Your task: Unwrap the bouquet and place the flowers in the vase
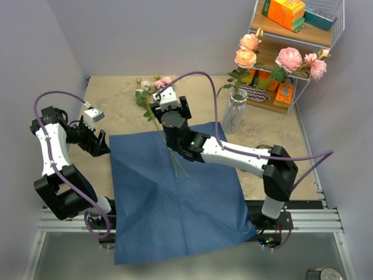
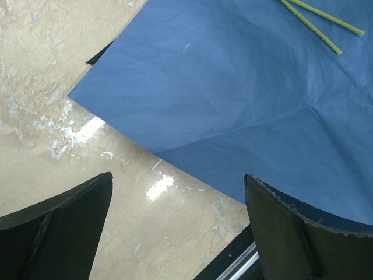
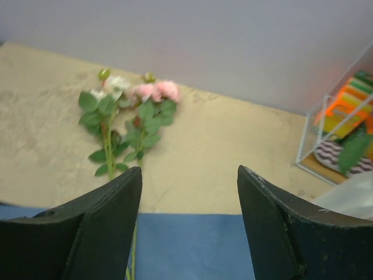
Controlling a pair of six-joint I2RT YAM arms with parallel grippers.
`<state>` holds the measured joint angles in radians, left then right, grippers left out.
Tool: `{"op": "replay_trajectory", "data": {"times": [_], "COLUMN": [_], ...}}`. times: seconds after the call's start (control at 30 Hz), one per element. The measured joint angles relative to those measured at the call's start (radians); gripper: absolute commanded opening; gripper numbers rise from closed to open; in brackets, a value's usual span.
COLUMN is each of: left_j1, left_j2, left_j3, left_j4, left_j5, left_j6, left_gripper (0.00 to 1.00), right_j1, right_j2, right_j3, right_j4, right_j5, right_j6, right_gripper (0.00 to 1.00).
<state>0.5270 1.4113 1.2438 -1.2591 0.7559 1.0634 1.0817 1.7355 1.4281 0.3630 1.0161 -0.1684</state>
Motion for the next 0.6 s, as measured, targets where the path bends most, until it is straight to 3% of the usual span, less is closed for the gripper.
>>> {"op": "replay_trajectory", "data": {"times": [0.13, 0.27, 0.6], "left_j1": [0.004, 0.004, 0.010], "left_j2": [-0.006, -0.010, -0.011], "left_j3": [-0.015, -0.019, -0.025], "left_j4": [-0.001, -0.003, -0.003], "left_j5": [0.001, 0.003, 0.003], "left_j6": [0.000, 0.000, 0.000], "left_gripper": [0.99, 0.99, 0.99], "right_j1": [-0.039, -0.113, -0.227], "right_j2": [0.144, 0.303, 0.555], "right_j3": [0.144, 0.303, 0.473], "right_j4": [-0.257, -0.426, -0.625], "right_j5": [-0.182, -0.368, -0.566], "right_j6": [0.143, 0.235, 0.334], "right_gripper": [0.55, 0.52, 0.48]}}
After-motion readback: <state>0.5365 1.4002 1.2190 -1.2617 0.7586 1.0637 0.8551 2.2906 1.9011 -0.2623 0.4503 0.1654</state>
